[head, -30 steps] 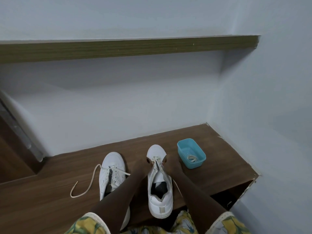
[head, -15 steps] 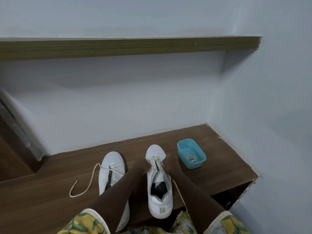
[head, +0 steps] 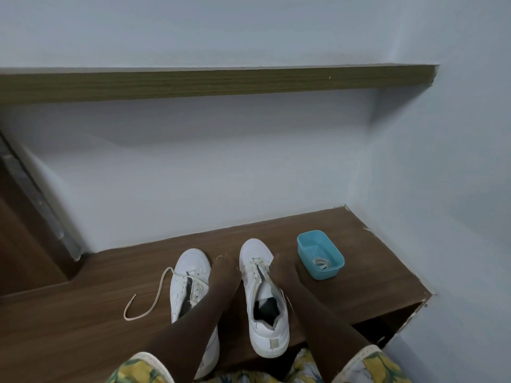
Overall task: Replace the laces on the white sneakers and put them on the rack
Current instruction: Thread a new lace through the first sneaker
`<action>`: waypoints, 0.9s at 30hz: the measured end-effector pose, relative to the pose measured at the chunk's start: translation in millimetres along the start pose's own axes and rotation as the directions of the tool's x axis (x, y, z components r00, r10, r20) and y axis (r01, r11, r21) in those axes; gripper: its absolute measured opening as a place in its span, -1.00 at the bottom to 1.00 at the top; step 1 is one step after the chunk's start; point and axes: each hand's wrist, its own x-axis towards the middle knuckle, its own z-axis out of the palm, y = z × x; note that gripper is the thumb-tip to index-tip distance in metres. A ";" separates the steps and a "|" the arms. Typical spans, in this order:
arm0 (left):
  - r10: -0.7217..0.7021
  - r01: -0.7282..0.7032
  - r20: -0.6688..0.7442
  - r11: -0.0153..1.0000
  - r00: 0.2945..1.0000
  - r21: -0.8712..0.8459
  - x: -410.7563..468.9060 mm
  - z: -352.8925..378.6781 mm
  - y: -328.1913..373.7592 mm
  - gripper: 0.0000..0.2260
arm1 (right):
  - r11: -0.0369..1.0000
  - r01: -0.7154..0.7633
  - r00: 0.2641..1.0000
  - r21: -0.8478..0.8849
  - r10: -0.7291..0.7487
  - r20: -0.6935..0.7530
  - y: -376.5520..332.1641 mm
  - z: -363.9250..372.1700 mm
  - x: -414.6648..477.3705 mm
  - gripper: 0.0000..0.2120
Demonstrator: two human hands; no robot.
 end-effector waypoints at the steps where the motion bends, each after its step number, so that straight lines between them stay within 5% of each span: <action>1: -0.022 0.021 -0.022 0.999 1.000 -0.044 -1.4 -2.2 1.0 -0.84 | 1.000 -0.013 1.000 -0.001 0.013 0.026 -1.6 -3.5 -0.8 -0.83; 11: -0.179 0.257 0.242 0.902 0.954 -0.348 -37.8 15.2 10.0 -0.67 | 0.992 -0.023 0.996 0.127 0.034 -0.087 -16.1 -2.2 -20.6 -0.72; 14: -0.263 0.452 0.392 0.710 0.881 -0.540 -25.6 27.0 5.7 -0.59 | 0.987 -0.023 0.994 0.159 0.039 -0.099 -16.7 -9.9 -25.3 -0.74; 16: -0.167 0.466 0.462 0.576 0.871 -0.672 -16.4 32.5 6.6 -0.58 | 0.988 -0.011 0.994 0.153 0.027 -0.108 -15.4 -13.9 -25.5 -0.76; 20: -0.183 0.469 0.437 0.206 0.880 -0.859 -22.0 8.9 16.3 -0.84 | 0.990 0.020 0.995 0.136 -0.006 -0.103 -13.2 -22.0 -26.3 -0.78; 23: -0.215 0.422 0.386 0.157 0.897 -0.893 -17.6 3.7 11.7 -0.90 | 0.990 0.019 0.995 0.141 -0.004 -0.101 -13.3 -23.5 -28.0 -0.77; 27: -0.208 0.345 0.320 0.096 0.924 -0.934 -14.5 -3.0 14.5 -0.65 | 0.987 0.042 0.996 0.154 -0.029 -0.087 -20.0 -25.8 -29.5 -0.76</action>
